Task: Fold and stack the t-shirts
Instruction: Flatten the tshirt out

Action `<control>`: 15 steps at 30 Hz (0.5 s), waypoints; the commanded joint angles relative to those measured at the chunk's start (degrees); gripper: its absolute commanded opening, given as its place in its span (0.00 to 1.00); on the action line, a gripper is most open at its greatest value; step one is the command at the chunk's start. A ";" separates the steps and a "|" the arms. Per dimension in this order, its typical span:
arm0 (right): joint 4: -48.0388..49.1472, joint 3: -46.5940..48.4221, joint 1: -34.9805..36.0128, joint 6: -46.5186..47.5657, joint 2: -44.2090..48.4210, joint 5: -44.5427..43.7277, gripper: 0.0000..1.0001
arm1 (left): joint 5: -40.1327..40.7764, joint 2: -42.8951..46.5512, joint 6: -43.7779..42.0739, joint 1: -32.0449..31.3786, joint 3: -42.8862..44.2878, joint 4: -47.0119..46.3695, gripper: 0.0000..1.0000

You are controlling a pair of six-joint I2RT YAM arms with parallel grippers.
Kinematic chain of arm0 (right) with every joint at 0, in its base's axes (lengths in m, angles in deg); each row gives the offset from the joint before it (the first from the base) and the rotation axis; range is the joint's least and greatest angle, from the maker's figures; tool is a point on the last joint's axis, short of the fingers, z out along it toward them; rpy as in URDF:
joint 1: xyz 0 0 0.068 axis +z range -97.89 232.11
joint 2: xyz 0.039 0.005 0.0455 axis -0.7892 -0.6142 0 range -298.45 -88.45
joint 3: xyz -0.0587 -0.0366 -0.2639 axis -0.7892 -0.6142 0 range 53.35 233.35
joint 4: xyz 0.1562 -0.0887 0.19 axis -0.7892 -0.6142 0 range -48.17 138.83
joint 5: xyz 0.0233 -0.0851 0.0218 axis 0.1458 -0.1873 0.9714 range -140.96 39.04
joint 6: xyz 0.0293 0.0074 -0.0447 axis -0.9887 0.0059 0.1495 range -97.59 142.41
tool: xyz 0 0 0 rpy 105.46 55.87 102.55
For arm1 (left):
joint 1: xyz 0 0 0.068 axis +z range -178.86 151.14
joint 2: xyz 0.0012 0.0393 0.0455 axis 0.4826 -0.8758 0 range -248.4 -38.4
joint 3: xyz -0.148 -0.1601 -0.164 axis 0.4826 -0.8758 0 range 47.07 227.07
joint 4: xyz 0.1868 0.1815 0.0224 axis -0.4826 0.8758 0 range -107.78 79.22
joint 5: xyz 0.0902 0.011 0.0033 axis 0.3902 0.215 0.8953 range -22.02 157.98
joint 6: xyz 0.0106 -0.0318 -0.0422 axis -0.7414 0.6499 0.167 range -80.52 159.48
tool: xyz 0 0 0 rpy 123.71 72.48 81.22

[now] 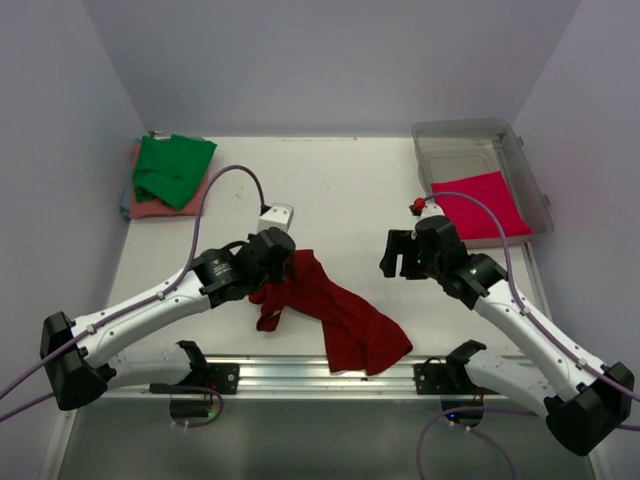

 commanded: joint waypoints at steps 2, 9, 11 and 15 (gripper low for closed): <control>-4.31 4.47 0.35 3.73 -0.10 9.83 0.76 | 8.20 2.43 4.38 2.90 1.30 -4.07 0.00; -3.46 -3.07 6.15 -0.57 -2.92 10.62 0.74 | 6.36 0.51 4.39 8.09 -0.45 -9.34 0.00; -2.49 -5.80 9.31 -2.86 -2.31 9.67 0.73 | 4.25 -0.37 4.03 9.76 -1.16 -11.01 0.00; -1.08 -7.74 16.86 -6.64 -2.48 8.62 0.73 | 1.53 -2.13 3.42 11.70 -2.30 -15.15 0.00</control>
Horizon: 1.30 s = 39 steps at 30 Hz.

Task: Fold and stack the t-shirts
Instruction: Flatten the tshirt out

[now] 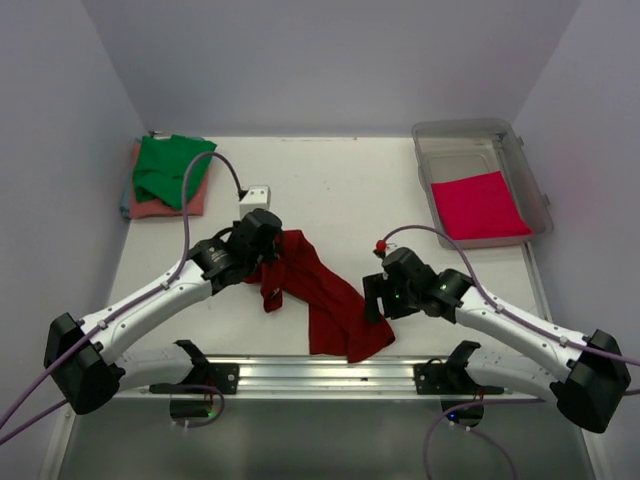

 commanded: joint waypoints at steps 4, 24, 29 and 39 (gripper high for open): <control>3.19 0.72 13.32 -8.25 -2.64 -0.86 0.73 | -3.23 -2.73 0.20 2.59 -0.84 -8.82 0.00; -0.84 11.62 28.37 -22.85 -21.80 -19.48 0.42 | -6.57 0.25 -0.23 5.75 -5.15 -11.28 0.00; -5.24 13.03 29.42 -26.28 -24.88 -21.86 0.18 | -7.63 0.52 -0.59 6.37 -5.94 -12.16 0.00; -18.24 17.41 29.51 -29.18 -15.49 -32.93 0.00 | -6.84 3.41 -1.20 8.13 -6.38 -10.41 0.00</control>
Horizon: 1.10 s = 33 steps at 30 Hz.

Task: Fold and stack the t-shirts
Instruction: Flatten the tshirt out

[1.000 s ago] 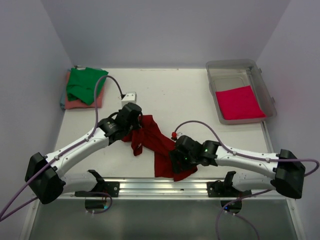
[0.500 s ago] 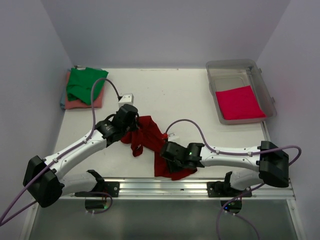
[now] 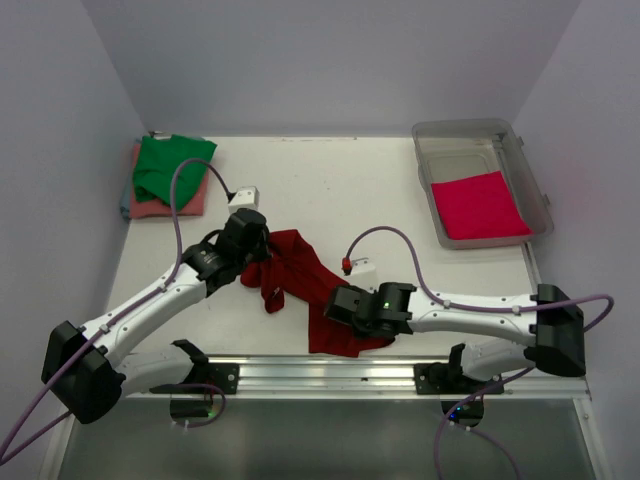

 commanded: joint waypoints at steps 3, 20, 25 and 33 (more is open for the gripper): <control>-10.19 5.99 -2.31 -1.51 9.84 -11.90 0.00 | 2.47 4.30 -1.05 1.03 1.08 0.44 0.00; 6.05 14.87 -32.99 20.47 -1.30 -9.81 0.00 | 9.68 16.34 5.01 1.03 0.02 17.50 0.01; 11.85 18.12 -36.95 24.33 -11.04 -6.03 0.00 | 11.96 15.29 6.77 1.11 -0.42 20.83 0.80; 14.67 20.50 -39.67 26.62 -17.22 -1.90 0.00 | -1.82 17.49 -3.20 1.03 -1.99 9.63 0.94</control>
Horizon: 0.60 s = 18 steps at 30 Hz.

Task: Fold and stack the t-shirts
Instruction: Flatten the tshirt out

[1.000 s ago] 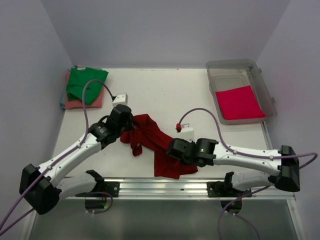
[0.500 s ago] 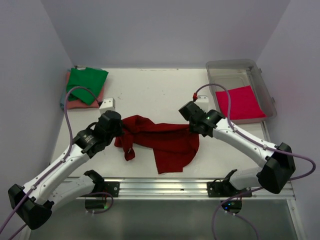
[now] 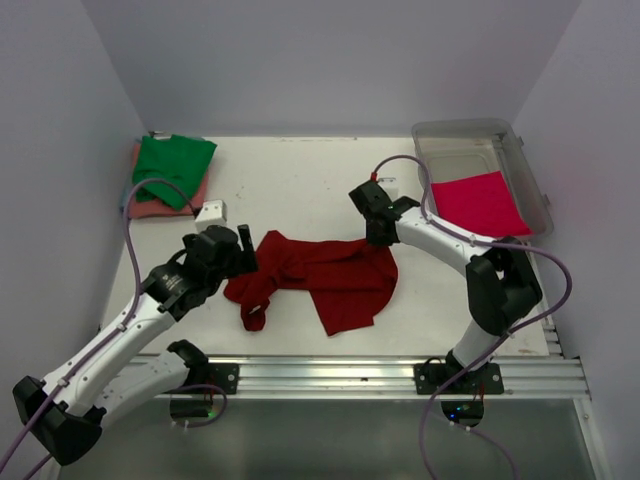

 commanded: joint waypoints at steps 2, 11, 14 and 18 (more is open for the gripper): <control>3.46 2.56 -1.23 2.54 0.27 1.89 0.00 | -17.51 -3.08 -14.26 0.31 0.48 -12.29 0.79; 4.52 1.86 -2.64 3.33 0.18 4.53 0.00 | -15.87 -24.89 -25.54 -12.96 8.67 -13.78 0.76; 4.78 1.86 -2.81 3.33 0.09 5.31 0.00 | -12.19 -30.87 -28.96 -16.20 13.32 -11.50 0.76; 5.04 1.59 -2.90 3.51 0.35 6.46 0.00 | -5.78 -39.04 -33.71 -17.45 19.39 -7.28 0.77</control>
